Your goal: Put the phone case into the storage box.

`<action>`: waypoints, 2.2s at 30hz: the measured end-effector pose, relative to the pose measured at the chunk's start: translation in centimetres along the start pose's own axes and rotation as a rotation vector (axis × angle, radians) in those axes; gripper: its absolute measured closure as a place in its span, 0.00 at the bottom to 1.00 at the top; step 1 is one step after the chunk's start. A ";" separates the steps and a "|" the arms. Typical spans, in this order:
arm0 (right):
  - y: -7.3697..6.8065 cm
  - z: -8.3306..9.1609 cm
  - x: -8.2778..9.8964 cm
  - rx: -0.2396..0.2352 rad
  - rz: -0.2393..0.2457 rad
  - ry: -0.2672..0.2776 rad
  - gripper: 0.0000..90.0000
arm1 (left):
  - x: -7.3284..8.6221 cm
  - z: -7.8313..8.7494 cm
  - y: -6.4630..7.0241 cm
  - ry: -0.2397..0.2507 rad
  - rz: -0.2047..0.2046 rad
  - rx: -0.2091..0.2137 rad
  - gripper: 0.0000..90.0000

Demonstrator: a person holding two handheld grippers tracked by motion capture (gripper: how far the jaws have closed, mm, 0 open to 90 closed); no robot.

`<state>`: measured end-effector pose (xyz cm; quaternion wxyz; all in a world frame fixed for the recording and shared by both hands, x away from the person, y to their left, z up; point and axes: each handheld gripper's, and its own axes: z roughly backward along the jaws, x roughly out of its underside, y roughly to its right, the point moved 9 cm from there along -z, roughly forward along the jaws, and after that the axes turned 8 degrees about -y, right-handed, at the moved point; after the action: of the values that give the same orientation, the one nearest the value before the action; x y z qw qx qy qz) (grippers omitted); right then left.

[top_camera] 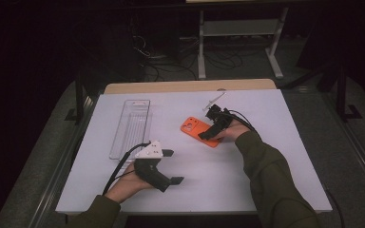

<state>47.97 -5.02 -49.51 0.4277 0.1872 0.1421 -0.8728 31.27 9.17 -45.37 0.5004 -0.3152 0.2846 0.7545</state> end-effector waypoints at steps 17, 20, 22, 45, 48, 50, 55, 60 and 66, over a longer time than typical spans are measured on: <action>0.0 -2.0 0.6 0.011 0.042 -0.064 0.04 | 0.0 0.0 0.0 0.003 -0.001 0.002 0.00; 0.0 -2.1 0.6 0.012 0.042 -0.066 0.05 | -0.1 0.1 0.0 0.004 -0.001 0.002 0.00; 0.0 -2.2 0.6 0.007 0.039 -0.069 0.06 | -0.1 0.1 0.0 0.005 -0.001 0.002 0.00; 0.1 -2.2 0.8 0.044 0.075 -0.076 0.16 | 0.0 -0.1 0.1 0.000 -0.003 0.007 0.00; 0.0 -2.2 0.8 0.044 0.075 -0.079 0.16 | 0.1 -0.2 0.1 0.002 -0.001 0.008 0.00; 0.1 -2.2 0.8 0.042 0.073 -0.079 0.16 | 0.1 -0.2 0.2 0.002 0.001 0.009 0.00; 0.0 -2.2 0.8 0.043 0.069 -0.081 0.17 | 0.1 -0.3 0.2 0.004 0.005 0.012 0.00; 0.0 -2.2 0.8 0.045 0.067 -0.097 0.17 | 0.1 -0.3 0.2 0.003 0.005 0.012 0.00; 0.0 -2.1 0.8 0.042 0.065 -0.096 0.17 | 0.1 -0.3 0.2 0.002 0.004 0.013 0.00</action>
<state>48.00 -4.70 -51.76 0.4581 0.1587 0.0967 -0.8693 31.11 8.97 -45.58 0.5007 -0.3124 0.2905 0.7532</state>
